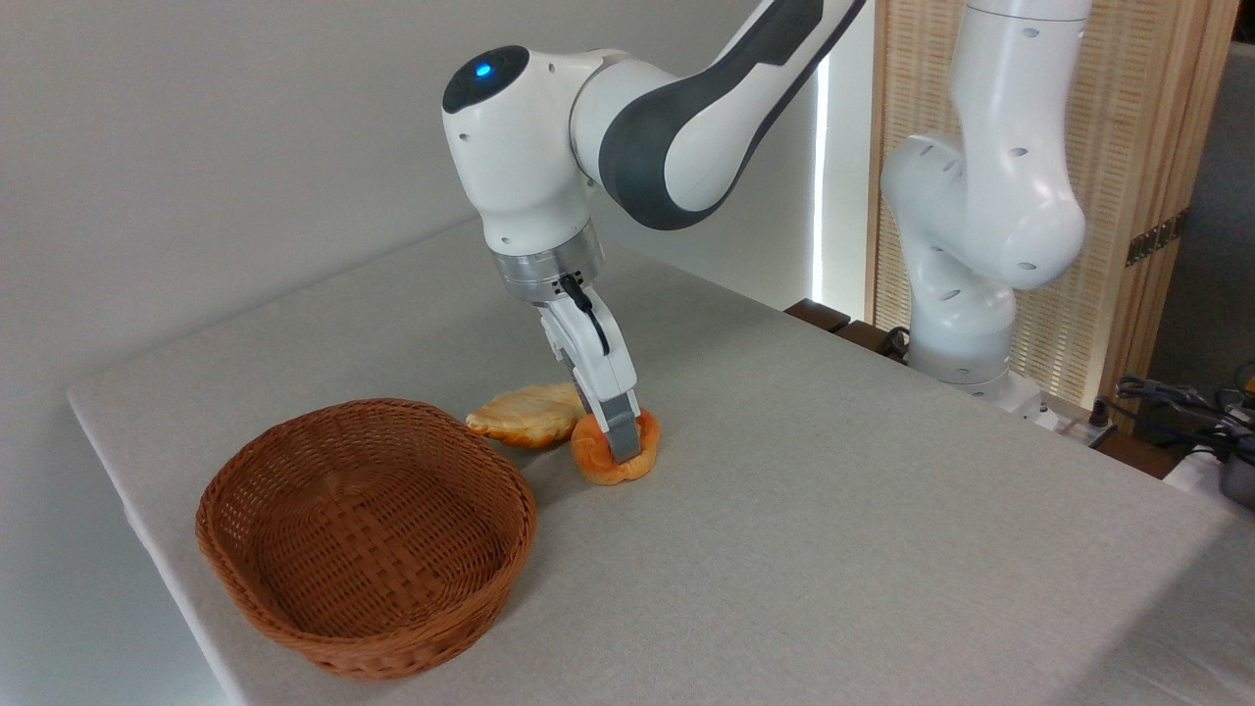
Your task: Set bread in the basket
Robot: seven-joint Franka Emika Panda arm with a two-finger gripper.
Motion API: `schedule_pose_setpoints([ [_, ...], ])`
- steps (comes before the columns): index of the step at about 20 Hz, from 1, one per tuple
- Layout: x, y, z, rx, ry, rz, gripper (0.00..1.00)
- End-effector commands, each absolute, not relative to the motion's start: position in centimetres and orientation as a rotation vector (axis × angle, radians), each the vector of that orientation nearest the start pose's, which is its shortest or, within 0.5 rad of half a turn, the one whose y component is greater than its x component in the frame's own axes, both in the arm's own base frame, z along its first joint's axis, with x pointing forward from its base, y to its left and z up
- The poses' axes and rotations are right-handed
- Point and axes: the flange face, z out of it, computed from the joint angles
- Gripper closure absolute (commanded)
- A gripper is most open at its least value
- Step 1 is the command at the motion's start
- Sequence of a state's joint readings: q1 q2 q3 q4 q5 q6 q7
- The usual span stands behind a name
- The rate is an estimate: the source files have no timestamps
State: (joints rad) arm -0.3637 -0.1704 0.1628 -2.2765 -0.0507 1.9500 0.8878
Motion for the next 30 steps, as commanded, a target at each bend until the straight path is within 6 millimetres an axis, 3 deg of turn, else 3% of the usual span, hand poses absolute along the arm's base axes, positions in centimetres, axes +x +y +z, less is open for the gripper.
schedule_pose_setpoints([
  [1, 46.1, -9.3, 42.3, -2.782, 1.692, 0.209, 0.63],
  [8, 47.1, -8.8, 46.2, -2.790, 1.682, 0.192, 0.62],
  [14, 50.0, -8.8, 51.8, -2.776, 1.625, -0.048, 0.61],
  [20, 53.5, -9.0, 52.2, -2.859, 1.378, -0.360, 0.59],
  [22, 54.5, -9.1, 51.9, -2.851, 1.330, -0.431, 0.53],
  [24, 55.8, -9.3, 50.9, -2.821, 1.306, -0.506, 0.40],
  [25, 56.5, -9.5, 50.2, -2.815, 1.285, -0.532, 0.17],
  [26, 56.8, -9.5, 49.8, -2.811, 1.281, -0.535, 0.06],
  [27, 57.0, -9.6, 49.4, -2.810, 1.278, -0.537, 0.00],
  [30, 57.2, -9.6, 48.7, -2.810, 1.281, -0.522, 0.00],
])
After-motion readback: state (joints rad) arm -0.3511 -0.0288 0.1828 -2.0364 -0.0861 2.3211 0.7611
